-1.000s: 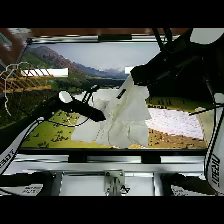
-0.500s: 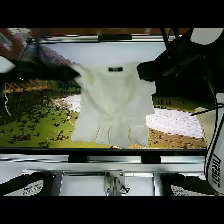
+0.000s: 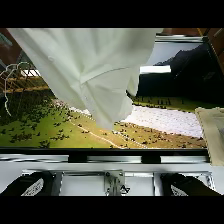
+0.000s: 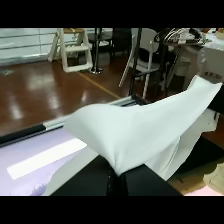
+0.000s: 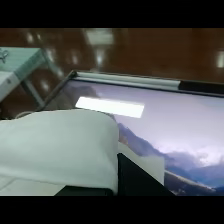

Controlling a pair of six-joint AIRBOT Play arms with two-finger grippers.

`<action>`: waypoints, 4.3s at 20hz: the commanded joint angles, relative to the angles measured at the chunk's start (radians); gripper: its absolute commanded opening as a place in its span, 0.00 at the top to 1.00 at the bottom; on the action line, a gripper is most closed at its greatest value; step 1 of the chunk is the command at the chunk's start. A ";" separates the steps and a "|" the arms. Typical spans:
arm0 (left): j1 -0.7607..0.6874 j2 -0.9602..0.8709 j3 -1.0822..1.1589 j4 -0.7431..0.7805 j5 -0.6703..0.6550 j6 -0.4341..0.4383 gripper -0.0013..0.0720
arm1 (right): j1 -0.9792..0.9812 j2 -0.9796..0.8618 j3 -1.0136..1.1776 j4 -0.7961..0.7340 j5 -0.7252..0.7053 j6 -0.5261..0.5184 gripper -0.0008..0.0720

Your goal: Fold the shirts.

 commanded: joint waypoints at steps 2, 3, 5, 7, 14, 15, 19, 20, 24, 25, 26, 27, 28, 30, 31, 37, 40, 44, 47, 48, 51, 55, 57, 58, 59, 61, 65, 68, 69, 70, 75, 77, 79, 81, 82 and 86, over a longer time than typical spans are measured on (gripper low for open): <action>0.003 0.058 -0.172 0.180 -0.243 -0.130 0.90 | -0.001 0.003 -0.089 0.041 0.348 0.037 0.87; 0.003 0.054 -0.249 0.177 -0.282 -0.130 0.90 | 0.003 -0.017 -0.124 0.053 0.431 0.053 0.87; 0.003 0.050 -0.425 0.177 -0.278 -0.125 0.90 | 0.029 -0.083 -0.180 0.072 0.530 0.065 0.87; 0.003 0.022 -0.571 0.177 -0.267 -0.114 0.90 | 0.080 -0.175 -0.192 0.059 0.553 0.031 0.87; 0.003 -0.163 -0.809 0.186 -0.269 0.012 0.90 | 0.108 -0.377 -0.192 -0.091 0.588 0.040 0.87; 0.003 -0.194 -0.817 0.185 -0.269 0.011 0.90 | 0.108 -0.382 -0.192 -0.094 0.588 0.041 0.87; 0.003 -0.272 -0.817 0.121 -0.265 0.074 0.86 | 0.109 -0.387 -0.192 -0.085 0.588 0.057 0.87; 0.003 -0.275 -0.817 0.093 -0.262 0.126 0.82 | 0.109 -0.387 -0.192 -0.084 0.583 0.065 0.87; 0.026 -0.271 -0.742 0.083 -0.290 0.166 0.33 | 0.109 -0.389 -0.192 -0.080 0.578 0.071 0.87; 0.053 -0.268 -0.689 0.084 -0.308 0.151 0.32 | 0.109 -0.389 -0.192 -0.080 0.582 0.071 0.87; 0.086 -0.264 -0.631 0.090 -0.319 0.132 0.28 | 0.109 -0.389 -0.192 -0.079 0.584 0.071 0.87; 0.134 -0.255 -0.566 0.090 -0.323 0.129 0.18 | 0.109 -0.389 -0.192 -0.079 0.586 0.071 0.87; 0.185 -0.245 -0.512 0.092 -0.322 0.129 0.17 | 0.109 -0.389 -0.192 -0.079 0.585 0.071 0.87; 0.315 -0.227 -0.437 0.140 -0.322 0.120 0.15 | 0.109 -0.389 -0.192 -0.080 0.583 0.070 0.87; 0.378 -0.222 -0.432 0.187 -0.322 0.105 0.15 | 0.109 -0.389 -0.192 -0.080 0.581 0.070 0.87; 0.705 -0.244 -0.570 0.286 -0.117 0.059 0.13 | 0.109 -0.389 -0.192 -0.071 0.580 0.070 0.87; 0.791 -0.327 -0.563 0.341 -0.123 0.093 0.13 | 0.109 -0.389 -0.192 -0.072 0.577 0.070 0.87; 0.811 -0.472 -0.563 0.362 -0.117 0.204 0.16 | 0.109 -0.389 -0.192 -0.072 0.574 0.082 0.87; 0.789 -0.542 -0.559 0.442 -0.049 0.272 0.27 | 0.109 -0.389 -0.192 -0.073 0.572 0.082 0.87; 0.784 -0.557 -0.557 0.492 -0.027 0.276 0.27 | 0.109 -0.389 -0.192 -0.073 0.571 0.083 0.87; 0.771 -0.603 -0.541 0.613 0.012 0.302 0.22 | 0.109 -0.389 -0.192 -0.073 0.556 0.103 0.87; 0.758 -0.669 -0.541 0.581 0.046 0.324 0.23 | 0.109 -0.389 -0.192 -0.072 0.516 0.124 0.87; 0.745 -0.704 -0.540 0.580 0.051 0.324 0.23 | 0.109 -0.389 -0.192 -0.072 0.517 0.132 0.87; 0.739 -0.716 -0.540 0.579 0.061 0.324 0.23 | 0.109 -0.389 -0.192 -0.073 0.516 0.132 0.87; 0.733 -0.727 -0.541 0.580 0.074 0.325 0.23 | 0.109 -0.389 -0.192 -0.074 0.516 0.132 0.87; 0.727 -0.749 -0.540 0.580 0.090 0.324 0.24 | 0.109 -0.389 -0.192 -0.073 0.517 0.134 0.87; 0.725 -0.794 -0.538 0.518 0.091 0.324 0.25 | 0.109 -0.389 -0.192 -0.073 0.517 0.144 0.87; 0.724 -0.805 -0.539 0.517 0.092 0.324 0.32 | 0.109 -0.389 -0.192 -0.072 0.520 0.151 0.87; 0.724 -0.807 -0.539 0.517 0.091 0.324 0.32 | 0.109 -0.389 -0.192 -0.073 0.519 0.151 0.87; 0.724 -0.810 -0.539 0.517 0.090 0.324 0.32 | 0.109 -0.389 -0.192 -0.073 0.518 0.151 0.87; 0.723 -0.828 -0.539 0.502 0.087 0.324 0.34 | 0.109 -0.389 -0.192 -0.073 0.518 0.151 0.87; 0.723 -0.837 -0.539 0.502 0.076 0.324 0.45 | 0.109 -0.389 -0.192 -0.073 0.519 0.151 0.87; 0.723 -0.840 -0.539 0.502 0.072 0.324 0.46 | 0.109 -0.389 -0.192 -0.073 0.519 0.151 0.87; 0.723 -0.840 -0.538 0.502 0.072 0.324 0.63 | 0.109 -0.389 -0.192 -0.073 0.519 0.151 0.87; 0.723 -0.840 -0.538 0.501 0.072 0.325 0.71 | 0.109 -0.389 -0.192 -0.073 0.519 0.151 0.87; 0.720 -0.839 -0.538 0.497 0.072 0.340 0.83 | 0.109 -0.389 -0.192 -0.073 0.518 0.151 0.87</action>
